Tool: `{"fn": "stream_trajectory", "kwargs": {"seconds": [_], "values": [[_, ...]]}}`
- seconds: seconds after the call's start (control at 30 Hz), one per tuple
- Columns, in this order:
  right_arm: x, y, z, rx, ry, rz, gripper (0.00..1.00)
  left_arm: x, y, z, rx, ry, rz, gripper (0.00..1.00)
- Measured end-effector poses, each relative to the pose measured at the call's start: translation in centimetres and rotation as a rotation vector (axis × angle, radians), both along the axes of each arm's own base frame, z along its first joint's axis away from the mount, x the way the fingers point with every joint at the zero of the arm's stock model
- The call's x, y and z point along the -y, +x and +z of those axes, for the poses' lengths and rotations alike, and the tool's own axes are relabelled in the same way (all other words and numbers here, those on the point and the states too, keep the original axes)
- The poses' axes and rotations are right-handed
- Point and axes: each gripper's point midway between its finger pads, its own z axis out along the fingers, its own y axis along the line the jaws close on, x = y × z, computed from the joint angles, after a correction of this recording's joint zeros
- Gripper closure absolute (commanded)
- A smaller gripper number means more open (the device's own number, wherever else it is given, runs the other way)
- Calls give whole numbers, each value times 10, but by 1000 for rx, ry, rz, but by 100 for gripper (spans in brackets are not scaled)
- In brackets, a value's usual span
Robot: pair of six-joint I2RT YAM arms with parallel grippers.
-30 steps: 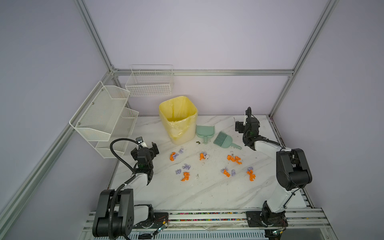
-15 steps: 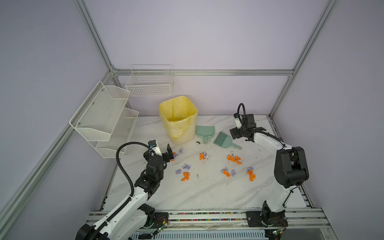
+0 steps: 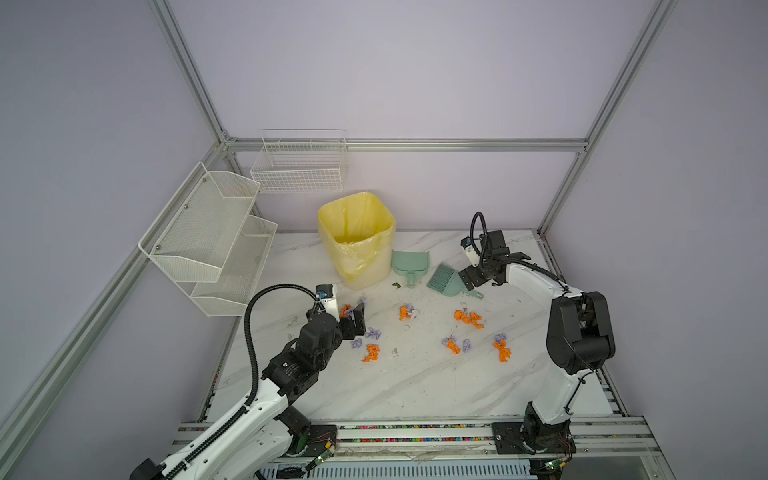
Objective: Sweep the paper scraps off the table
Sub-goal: 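Move the right gripper down onto the mint-green brush handle while the left arm advances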
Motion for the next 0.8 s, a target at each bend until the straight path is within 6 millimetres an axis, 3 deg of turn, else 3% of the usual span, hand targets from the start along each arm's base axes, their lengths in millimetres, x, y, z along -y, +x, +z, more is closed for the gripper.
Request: {"fn": "stream_trajectory", "kwargs": {"seconds": [0.23,0.57,0.8], "values": [[2,-16,-23,-56,-12,19,3,30,-5,-7,-51,22,-97,0],[-1,-17,-49,-108,-12,31,4,49,-9,-13,-89,8,-154,0],[-1,-15,-62,-135,-21,31,8,54,-8,0,-70,-4,-172,0]]}}
